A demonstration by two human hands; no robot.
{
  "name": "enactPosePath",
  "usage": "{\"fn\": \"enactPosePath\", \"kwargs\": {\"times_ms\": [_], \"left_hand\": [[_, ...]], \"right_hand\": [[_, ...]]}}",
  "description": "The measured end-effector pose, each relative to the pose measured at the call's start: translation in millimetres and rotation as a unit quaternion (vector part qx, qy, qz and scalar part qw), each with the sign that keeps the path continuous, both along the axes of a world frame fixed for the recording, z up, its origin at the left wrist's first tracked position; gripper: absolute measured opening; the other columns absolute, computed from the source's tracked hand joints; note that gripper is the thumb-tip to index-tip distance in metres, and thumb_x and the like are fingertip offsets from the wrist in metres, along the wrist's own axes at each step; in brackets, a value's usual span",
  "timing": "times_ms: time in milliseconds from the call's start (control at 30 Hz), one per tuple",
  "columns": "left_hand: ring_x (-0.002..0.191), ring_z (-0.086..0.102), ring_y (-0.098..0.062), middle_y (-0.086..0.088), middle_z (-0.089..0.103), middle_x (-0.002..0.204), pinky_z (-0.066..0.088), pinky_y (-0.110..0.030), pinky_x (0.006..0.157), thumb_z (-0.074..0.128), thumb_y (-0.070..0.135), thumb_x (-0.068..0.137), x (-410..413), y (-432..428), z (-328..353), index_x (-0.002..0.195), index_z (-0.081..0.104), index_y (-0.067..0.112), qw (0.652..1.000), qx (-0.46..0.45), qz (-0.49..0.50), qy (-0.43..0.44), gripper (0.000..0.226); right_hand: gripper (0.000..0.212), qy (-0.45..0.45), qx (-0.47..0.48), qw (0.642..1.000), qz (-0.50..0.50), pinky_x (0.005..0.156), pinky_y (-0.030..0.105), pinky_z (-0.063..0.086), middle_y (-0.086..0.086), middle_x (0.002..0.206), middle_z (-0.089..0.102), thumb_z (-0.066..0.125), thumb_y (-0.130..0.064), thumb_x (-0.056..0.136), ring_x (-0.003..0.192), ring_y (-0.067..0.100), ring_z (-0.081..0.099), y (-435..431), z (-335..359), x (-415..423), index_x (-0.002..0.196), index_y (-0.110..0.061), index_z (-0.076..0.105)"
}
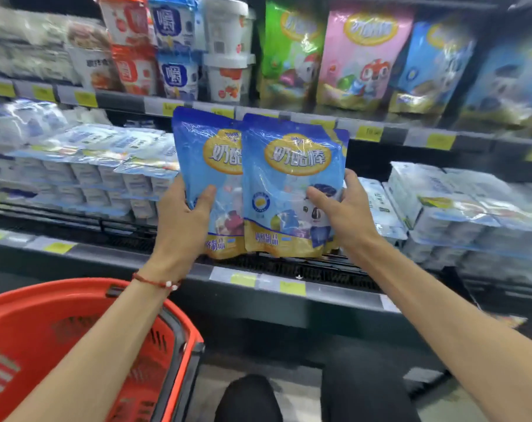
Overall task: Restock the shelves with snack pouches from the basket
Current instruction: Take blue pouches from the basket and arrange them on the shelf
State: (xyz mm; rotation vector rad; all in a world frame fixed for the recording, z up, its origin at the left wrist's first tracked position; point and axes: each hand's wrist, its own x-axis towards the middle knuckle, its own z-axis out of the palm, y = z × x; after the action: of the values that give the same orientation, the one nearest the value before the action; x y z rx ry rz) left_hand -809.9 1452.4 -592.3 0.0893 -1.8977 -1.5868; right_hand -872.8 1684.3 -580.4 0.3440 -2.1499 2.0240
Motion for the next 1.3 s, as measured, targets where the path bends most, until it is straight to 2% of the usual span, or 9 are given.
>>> {"fn": "enactPosePath", "kwargs": {"times_ms": [133,300,400,533,667,800,1000,1133,1300], "left_hand": [[0.087,0.066,-0.004,0.008,0.069,0.1,0.055,-0.023,0.076,0.056,0.015,0.097,-35.2,50.4,24.6,0.114,0.06,0.02,0.999,-0.017,-0.029,0.029,0.018],[0.082,0.065,-0.006,0.006,0.068,0.095,0.054,-0.022,0.07,0.056,0.013,0.097,-81.3,104.5,53.3,0.11,0.059,0.02,0.997,-0.007,-0.052,0.062,0.015],[0.07,0.061,0.005,0.007,0.066,0.091,0.05,-0.015,0.064,0.056,0.01,0.097,-111.8,128.9,66.9,0.11,0.06,0.014,0.996,-0.006,-0.043,0.073,0.015],[0.083,0.065,-0.009,-0.001,0.07,0.101,0.055,-0.027,0.074,0.056,0.011,0.096,-150.9,150.5,85.2,0.113,0.06,0.019,0.996,0.008,-0.035,0.084,0.019],[0.079,0.063,-0.008,0.002,0.069,0.095,0.055,-0.029,0.073,0.058,0.014,0.093,-185.5,161.2,103.5,0.108,0.061,0.019,0.994,0.008,-0.006,0.108,0.016],[0.073,0.056,-0.011,0.0,0.064,0.087,0.049,-0.031,0.068,0.058,0.019,0.09,-209.7,164.1,112.8,0.098,0.062,0.016,0.994,0.012,0.032,0.103,0.01],[0.086,0.067,-0.018,0.002,0.071,0.096,0.057,-0.039,0.078,0.058,0.019,0.091,-219.7,164.0,123.1,0.099,0.063,0.023,0.994,0.01,0.006,0.108,0.01],[0.078,0.061,-0.017,-0.004,0.069,0.093,0.055,-0.047,0.077,0.059,0.023,0.09,-218.5,164.6,132.6,0.092,0.06,0.022,0.992,-0.023,0.011,0.123,0.004],[0.081,0.064,-0.029,-0.005,0.069,0.1,0.055,-0.053,0.079,0.057,0.042,0.081,-226.6,163.1,140.9,0.091,0.058,0.024,0.993,-0.035,0.027,0.106,0.021]], "right_hand": [[0.033,0.034,-0.008,0.998,-0.053,0.07,0.022,0.058,0.002,0.108,0.072,0.074,-0.009,0.092,0.089,0.009,0.073,49.4,20.2,-22.7,0.113,-0.025,0.054],[0.036,0.054,-0.026,0.994,-0.094,0.067,0.018,0.057,-0.001,0.104,0.071,0.073,-0.005,0.091,0.082,0.003,0.072,106.7,48.8,-62.0,0.12,-0.013,0.054],[0.036,0.082,-0.028,0.989,-0.119,0.071,0.024,0.06,0.004,0.11,0.071,0.073,-0.004,0.091,0.091,0.014,0.072,134.4,64.5,-91.3,0.117,-0.018,0.053],[0.037,0.134,-0.049,0.971,-0.191,0.074,0.019,0.057,-0.003,0.109,0.069,0.072,-0.004,0.091,0.09,0.002,0.068,158.0,83.3,-130.4,0.12,-0.015,0.053],[0.042,0.152,-0.062,0.964,-0.21,0.074,0.015,0.054,0.005,0.112,0.071,0.072,-0.003,0.09,0.08,-0.005,0.066,171.6,91.7,-164.0,0.128,-0.004,0.056],[0.036,0.153,-0.068,0.965,-0.202,0.079,0.022,0.058,-0.001,0.101,0.073,0.071,-0.001,0.091,0.084,0.002,0.069,180.4,103.2,-182.0,0.125,-0.007,0.06],[0.034,0.162,-0.11,0.959,-0.207,0.085,0.037,0.062,-0.001,0.1,0.074,0.069,-0.002,0.092,0.087,0.007,0.072,183.2,125.0,-200.0,0.124,-0.008,0.06],[0.058,0.178,-0.124,0.955,-0.202,0.066,0.003,0.047,-0.023,0.093,0.053,0.064,0.001,0.097,0.068,-0.025,0.058,182.2,137.2,-197.9,0.15,-0.004,0.039],[0.058,0.188,-0.087,0.957,-0.204,0.075,0.011,0.055,-0.022,0.093,0.061,0.064,0.005,0.095,0.072,-0.019,0.064,198.1,144.3,-198.6,0.147,-0.005,0.04]]}}
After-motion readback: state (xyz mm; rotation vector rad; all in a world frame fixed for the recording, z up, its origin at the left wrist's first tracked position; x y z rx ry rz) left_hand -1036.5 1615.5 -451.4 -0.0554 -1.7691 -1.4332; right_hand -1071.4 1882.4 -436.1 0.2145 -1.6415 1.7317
